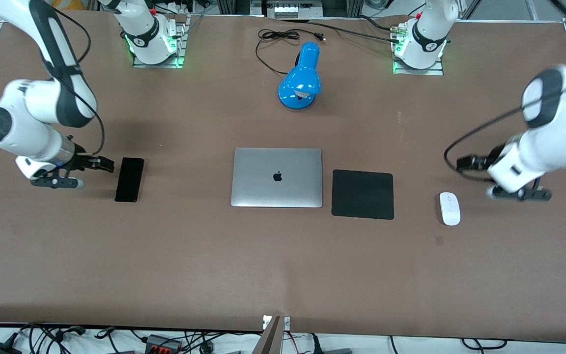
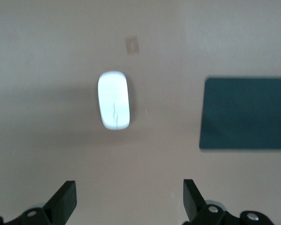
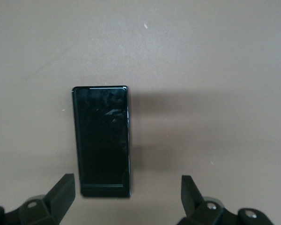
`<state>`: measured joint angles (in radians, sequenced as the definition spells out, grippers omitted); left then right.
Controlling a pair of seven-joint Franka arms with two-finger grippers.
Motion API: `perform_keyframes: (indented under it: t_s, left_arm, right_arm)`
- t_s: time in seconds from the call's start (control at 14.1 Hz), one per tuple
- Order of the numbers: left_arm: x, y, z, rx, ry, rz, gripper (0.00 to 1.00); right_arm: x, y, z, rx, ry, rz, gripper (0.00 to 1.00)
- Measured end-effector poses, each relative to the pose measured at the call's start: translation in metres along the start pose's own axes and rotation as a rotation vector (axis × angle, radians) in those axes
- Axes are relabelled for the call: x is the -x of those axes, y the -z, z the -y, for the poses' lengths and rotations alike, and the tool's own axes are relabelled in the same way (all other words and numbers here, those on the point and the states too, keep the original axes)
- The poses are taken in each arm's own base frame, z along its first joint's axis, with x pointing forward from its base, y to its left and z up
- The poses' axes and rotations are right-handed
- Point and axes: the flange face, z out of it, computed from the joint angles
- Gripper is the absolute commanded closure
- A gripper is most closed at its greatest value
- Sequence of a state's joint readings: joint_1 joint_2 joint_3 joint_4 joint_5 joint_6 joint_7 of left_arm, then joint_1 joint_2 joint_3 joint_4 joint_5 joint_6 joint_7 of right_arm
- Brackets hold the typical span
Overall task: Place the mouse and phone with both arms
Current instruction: 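Reach the right gripper to the black phone while the left gripper reaches the mouse, then grasp the phone with the right gripper while the left gripper grasps the mouse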
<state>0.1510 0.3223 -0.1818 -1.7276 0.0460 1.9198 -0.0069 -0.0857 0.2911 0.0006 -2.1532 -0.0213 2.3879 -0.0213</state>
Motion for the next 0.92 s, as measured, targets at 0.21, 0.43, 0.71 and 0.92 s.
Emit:
perform_keyframes:
  t_s: [0.21,0.43,0.71,0.92]
  left_arm:
    - [-0.033,-0.065,0.009,0.018,0.007,-0.062,0.0]
    - [-0.046,-0.121,0.036,0.027,0.035,-0.129,0.0]
    - [-0.04,-0.169,0.049,0.01,0.027,-0.202,0.0]
    - [-0.022,-0.203,0.044,0.019,0.023,-0.244,0.0]
  right_arm:
    - [-0.001,-0.042,0.004,-0.002,0.007,-0.002,0.0]
    - [0.001,-0.061,0.013,-0.002,0.023,-0.002,0.0]
    - [0.001,-0.061,0.033,-0.001,0.059,-0.005,0.0]
    - [0.006,-0.071,0.04,0.0,0.08,0.002,0.0]
